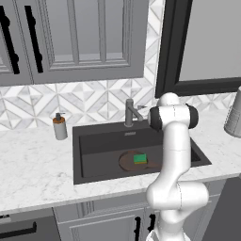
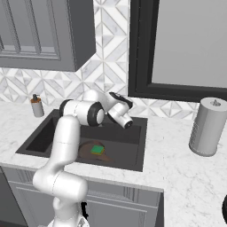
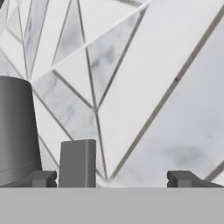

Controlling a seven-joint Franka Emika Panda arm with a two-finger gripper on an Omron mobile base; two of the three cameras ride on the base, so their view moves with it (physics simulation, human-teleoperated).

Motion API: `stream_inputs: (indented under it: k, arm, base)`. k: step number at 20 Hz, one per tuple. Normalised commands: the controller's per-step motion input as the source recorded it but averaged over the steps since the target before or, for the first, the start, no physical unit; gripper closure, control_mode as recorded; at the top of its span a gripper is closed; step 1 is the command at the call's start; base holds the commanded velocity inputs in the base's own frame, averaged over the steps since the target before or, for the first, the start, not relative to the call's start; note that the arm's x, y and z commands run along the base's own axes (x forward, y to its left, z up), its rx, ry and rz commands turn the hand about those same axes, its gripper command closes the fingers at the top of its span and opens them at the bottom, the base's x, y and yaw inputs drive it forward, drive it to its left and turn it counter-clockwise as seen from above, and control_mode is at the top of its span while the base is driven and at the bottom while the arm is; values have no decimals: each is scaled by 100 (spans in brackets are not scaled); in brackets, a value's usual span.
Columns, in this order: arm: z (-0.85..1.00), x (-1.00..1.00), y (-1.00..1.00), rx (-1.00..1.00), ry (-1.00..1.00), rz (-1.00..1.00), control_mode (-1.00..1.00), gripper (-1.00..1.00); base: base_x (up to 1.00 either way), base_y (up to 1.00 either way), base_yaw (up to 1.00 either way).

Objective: Pick the pan and sponge and place them into the sink. Then turn on the water.

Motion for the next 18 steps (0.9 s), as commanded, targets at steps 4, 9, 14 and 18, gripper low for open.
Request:
stream_inputs:
  k: [4, 9, 14, 18]
  arm:
    - [0, 2, 24, 1, 0, -1, -100, -100]
    - [0, 16, -5, 0, 2, -3, -100, 100]
    - [-1, 9, -47, 0, 4, -5, -100, 100]
    - [-8, 0, -81, 0, 6, -6, -100, 100]
  base:
    - [0, 0, 0]
    - [0, 0, 0]
    - [0, 0, 0]
    - [0, 0, 0]
